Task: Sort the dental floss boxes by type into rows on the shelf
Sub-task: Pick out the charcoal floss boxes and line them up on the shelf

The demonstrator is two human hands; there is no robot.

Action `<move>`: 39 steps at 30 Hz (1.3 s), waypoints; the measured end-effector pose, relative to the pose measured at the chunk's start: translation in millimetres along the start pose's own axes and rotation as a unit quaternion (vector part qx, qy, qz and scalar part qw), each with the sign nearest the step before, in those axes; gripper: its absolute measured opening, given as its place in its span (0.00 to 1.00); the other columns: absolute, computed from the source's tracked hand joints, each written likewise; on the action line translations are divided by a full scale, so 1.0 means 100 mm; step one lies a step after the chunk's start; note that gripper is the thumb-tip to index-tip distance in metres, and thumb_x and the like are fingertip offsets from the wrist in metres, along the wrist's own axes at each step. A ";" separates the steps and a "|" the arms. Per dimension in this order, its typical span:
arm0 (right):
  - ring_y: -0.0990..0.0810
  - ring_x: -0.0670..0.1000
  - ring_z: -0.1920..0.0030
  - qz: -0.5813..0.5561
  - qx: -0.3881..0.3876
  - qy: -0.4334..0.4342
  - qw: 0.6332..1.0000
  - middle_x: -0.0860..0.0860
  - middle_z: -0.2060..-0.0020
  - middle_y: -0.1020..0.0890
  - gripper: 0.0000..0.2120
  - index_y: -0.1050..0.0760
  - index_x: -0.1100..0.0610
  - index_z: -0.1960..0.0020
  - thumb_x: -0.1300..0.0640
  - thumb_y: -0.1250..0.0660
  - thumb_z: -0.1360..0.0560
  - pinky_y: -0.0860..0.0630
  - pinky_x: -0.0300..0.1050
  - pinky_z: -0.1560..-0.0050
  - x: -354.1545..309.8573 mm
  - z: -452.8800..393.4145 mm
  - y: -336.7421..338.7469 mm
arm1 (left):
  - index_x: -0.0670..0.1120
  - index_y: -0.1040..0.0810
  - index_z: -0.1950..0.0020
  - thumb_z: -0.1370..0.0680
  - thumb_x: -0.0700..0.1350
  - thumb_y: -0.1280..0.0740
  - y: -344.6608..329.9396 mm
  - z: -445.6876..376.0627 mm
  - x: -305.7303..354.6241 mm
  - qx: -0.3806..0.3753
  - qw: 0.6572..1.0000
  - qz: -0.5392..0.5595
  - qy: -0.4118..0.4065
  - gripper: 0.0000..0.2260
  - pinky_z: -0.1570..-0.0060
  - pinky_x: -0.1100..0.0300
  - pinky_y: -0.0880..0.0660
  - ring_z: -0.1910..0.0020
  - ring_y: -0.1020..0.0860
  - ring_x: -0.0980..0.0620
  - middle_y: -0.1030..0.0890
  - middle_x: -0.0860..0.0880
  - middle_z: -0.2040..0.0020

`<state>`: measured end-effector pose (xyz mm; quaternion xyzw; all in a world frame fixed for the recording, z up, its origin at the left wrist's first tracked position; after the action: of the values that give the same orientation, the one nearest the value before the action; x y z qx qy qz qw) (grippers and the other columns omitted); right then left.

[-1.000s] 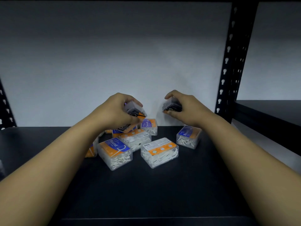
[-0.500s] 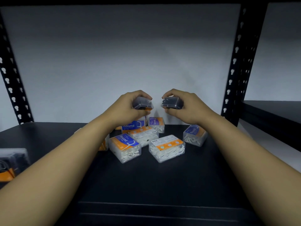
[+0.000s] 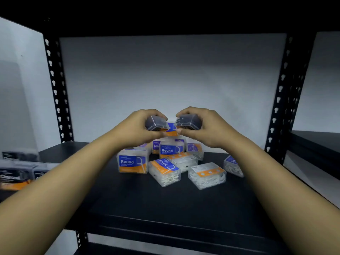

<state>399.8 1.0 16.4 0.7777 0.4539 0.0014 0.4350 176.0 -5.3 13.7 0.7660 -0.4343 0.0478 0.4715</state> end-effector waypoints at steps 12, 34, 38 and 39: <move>0.17 0.41 0.51 0.029 -0.053 0.037 0.998 0.41 0.49 0.15 0.17 0.18 0.46 0.41 0.47 0.22 0.28 0.17 0.45 0.49 -0.91 -0.64 -0.40 | 0.49 0.20 0.43 0.26 0.41 0.23 1.11 0.32 -0.32 -0.080 0.996 -0.022 0.045 0.14 0.66 0.50 0.24 0.69 0.25 0.46 0.17 0.35 0.57; 0.17 0.47 0.55 0.136 -0.163 -0.014 0.977 0.44 0.56 0.16 0.17 0.18 0.47 0.49 0.40 0.21 0.33 0.17 0.49 0.54 -1.89 -1.48 -1.86 | 0.55 0.13 0.49 0.34 0.50 0.17 2.29 0.82 -1.53 -0.165 0.978 -0.123 0.042 0.15 0.55 0.58 0.17 0.61 0.16 0.59 0.14 0.60 0.59; 0.18 0.48 0.56 0.186 -0.205 -0.042 0.960 0.44 0.58 0.16 0.20 0.19 0.48 0.51 0.38 0.20 0.35 0.19 0.47 0.57 -1.92 -1.53 -2.10 | 0.53 0.15 0.51 0.36 0.51 0.16 2.22 0.81 -1.76 -0.185 0.970 -0.150 0.047 0.17 0.54 0.52 0.16 0.59 0.15 0.54 0.13 0.56 0.58; 0.18 0.48 0.57 0.190 -0.213 -0.049 0.957 0.44 0.59 0.16 0.20 0.19 0.48 0.52 0.39 0.20 0.36 0.20 0.46 0.58 -1.92 -1.53 -2.15 | 0.52 0.15 0.51 0.37 0.51 0.16 2.20 0.81 -1.81 -0.193 0.968 -0.154 0.049 0.17 0.54 0.52 0.16 0.59 0.15 0.54 0.13 0.55 0.59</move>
<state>74.9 13.5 40.9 0.7381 0.2648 0.1426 0.6039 -119.3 5.5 31.2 0.7148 -0.2884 -0.0728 0.6329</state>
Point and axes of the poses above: each hand's wrist, its own z-axis away from the middle knuckle, its own y-axis out of the back of the hand, x = y × z, the point moved 3 cm from there along -z, towards the middle knuckle
